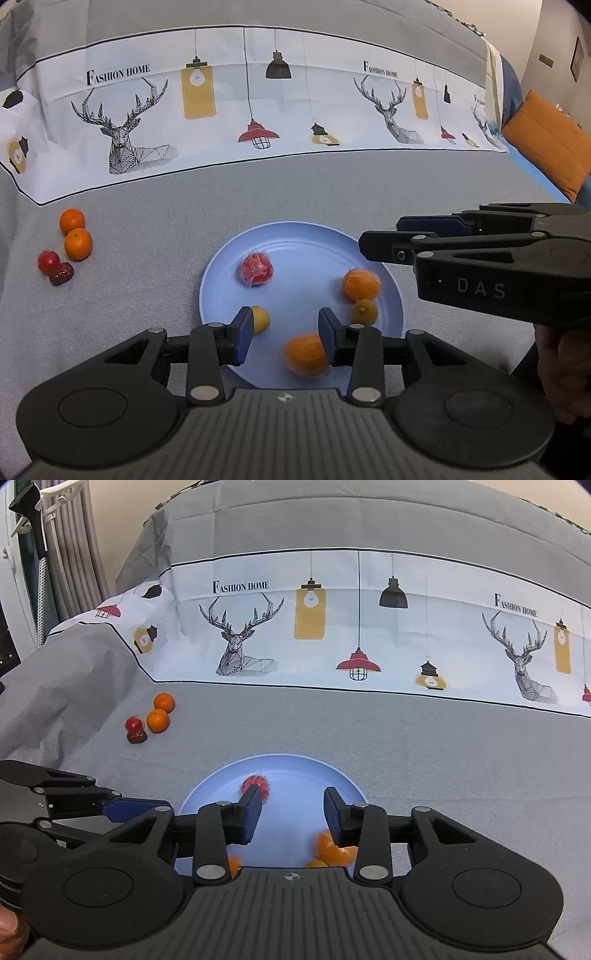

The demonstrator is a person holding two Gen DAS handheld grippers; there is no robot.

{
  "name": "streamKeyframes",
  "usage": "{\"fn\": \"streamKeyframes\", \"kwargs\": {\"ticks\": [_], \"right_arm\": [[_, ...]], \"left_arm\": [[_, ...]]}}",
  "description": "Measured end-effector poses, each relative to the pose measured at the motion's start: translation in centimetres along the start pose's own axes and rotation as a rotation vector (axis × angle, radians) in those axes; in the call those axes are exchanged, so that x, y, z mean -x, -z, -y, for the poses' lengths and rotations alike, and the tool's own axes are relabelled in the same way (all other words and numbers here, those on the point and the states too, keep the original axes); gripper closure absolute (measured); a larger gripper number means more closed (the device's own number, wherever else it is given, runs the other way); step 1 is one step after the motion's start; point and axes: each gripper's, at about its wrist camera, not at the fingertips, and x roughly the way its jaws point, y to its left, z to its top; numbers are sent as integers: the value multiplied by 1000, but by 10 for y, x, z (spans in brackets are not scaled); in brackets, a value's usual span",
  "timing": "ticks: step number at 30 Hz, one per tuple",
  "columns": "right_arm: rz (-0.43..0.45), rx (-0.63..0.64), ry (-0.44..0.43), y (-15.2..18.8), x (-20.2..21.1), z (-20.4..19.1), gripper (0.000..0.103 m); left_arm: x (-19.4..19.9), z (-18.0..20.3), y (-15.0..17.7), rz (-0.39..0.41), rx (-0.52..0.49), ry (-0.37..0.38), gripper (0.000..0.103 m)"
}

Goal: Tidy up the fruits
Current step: 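Carry both fruits over the blue plate and open both tools to release them, then grasp the wrapped red fruit with the left tool while the right tool grasps a mandarin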

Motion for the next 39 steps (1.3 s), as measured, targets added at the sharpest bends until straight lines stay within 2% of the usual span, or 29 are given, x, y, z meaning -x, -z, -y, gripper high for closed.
{"fn": "streamKeyframes", "kwargs": {"ticks": [4,7,8,9,11,14,17,18,21,26,28,30,32,34,35,38,39], "right_arm": [[4,-1,4,0,0,-1,59],[7,-3,2,0,1,-1,59],[9,-4,3,0,1,-1,59],[10,-6,2,0,1,-1,59],[11,-10,1,-1,1,-1,59],[17,-16,-3,-2,2,-1,59],[25,-23,-9,-3,2,-2,59],[30,-27,-11,-3,3,-1,60],[47,-41,-26,-6,3,-3,78],[73,-49,-60,-11,2,-14,82],[67,-51,-77,-12,-2,-19,82],[61,-51,-88,-12,-5,-25,82],[52,-47,-102,-14,-9,-32,82],[44,-36,-117,-14,-13,-41,82],[40,-30,-123,-15,-15,-45,82],[25,-22,-142,-16,-22,-56,82],[20,-21,-149,-16,-23,-59,82]], "left_arm": [[0,-1,0,28,-3,-72,60],[3,-5,-1,68,7,-99,61],[5,-7,-1,77,9,-103,66],[6,-8,-2,85,10,-103,80],[12,-10,-5,102,13,-89,88],[25,-14,-9,156,33,-70,88],[39,-25,-18,218,71,-112,88],[41,-31,-22,222,99,-110,88],[42,-62,-39,207,185,-139,88],[25,-122,-66,190,260,-267,88],[13,-150,-69,164,324,-300,88],[0,-177,-65,130,393,-334,88],[-16,-204,-58,47,488,-361,87],[-22,-227,-53,30,612,-347,82],[-24,-233,-53,28,635,-351,79],[-35,-249,-55,24,664,-348,60],[-39,-253,-55,20,674,-336,60]]}}
